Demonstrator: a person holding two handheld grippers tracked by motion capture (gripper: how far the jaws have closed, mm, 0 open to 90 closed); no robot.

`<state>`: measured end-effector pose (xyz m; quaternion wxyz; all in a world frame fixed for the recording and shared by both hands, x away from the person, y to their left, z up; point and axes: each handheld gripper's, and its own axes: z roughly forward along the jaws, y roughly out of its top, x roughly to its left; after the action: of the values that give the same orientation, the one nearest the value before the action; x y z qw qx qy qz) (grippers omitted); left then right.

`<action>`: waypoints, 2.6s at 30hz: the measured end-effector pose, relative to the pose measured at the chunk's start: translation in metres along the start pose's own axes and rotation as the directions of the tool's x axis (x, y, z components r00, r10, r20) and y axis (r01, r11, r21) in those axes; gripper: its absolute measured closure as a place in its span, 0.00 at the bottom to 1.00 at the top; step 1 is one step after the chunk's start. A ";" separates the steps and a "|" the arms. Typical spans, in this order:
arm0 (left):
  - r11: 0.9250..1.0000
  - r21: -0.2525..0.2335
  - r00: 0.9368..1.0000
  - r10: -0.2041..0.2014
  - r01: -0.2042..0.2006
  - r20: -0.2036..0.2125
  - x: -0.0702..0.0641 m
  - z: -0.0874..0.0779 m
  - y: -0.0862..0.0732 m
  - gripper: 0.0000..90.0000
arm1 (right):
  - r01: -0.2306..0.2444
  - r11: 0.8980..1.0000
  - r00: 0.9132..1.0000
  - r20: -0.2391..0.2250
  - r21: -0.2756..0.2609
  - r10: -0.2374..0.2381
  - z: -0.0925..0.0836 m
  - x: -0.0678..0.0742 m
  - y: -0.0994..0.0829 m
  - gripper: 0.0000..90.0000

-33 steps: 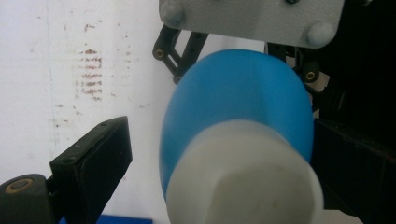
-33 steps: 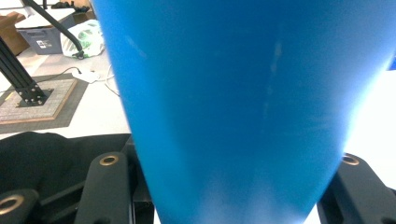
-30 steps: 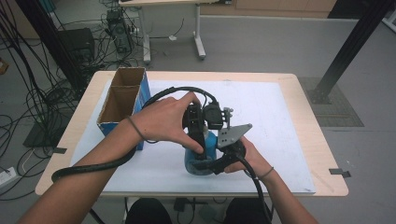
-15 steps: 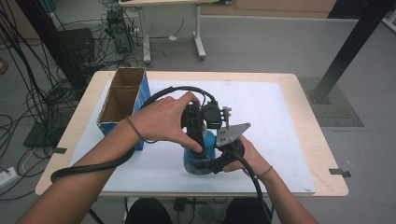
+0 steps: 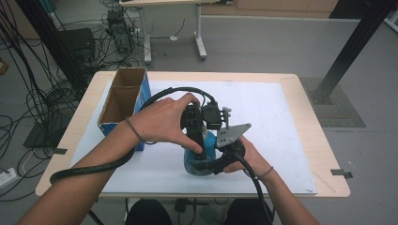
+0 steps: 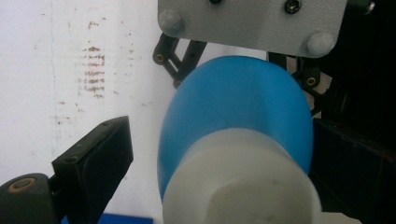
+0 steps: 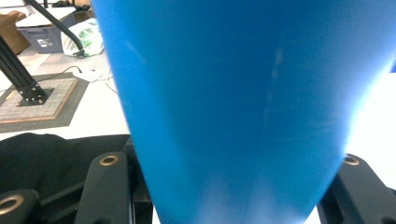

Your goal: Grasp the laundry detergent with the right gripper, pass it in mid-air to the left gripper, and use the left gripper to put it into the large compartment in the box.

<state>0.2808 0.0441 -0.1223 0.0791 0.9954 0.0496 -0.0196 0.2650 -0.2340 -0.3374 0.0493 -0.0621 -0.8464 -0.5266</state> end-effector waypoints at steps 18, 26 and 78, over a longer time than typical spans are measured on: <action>1.000 0.009 1.000 -0.013 0.013 0.013 0.003 0.001 -0.002 0.09 | 0.000 1.000 1.000 0.003 0.001 0.000 0.000 -0.001 0.000 0.47; 1.000 0.008 1.000 -0.013 0.013 0.011 0.003 0.001 -0.002 0.09 | -0.002 1.000 1.000 0.005 0.001 0.002 0.000 0.000 0.000 0.47; 1.000 0.001 1.000 -0.005 0.005 0.009 0.002 0.000 0.000 0.08 | -0.003 1.000 1.000 0.006 0.001 0.003 -0.001 -0.001 0.001 0.47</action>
<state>0.2831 0.0443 -0.1226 0.0789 0.9952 0.0518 -0.0241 0.2665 -0.2344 -0.3365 0.0476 -0.0649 -0.8466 -0.5261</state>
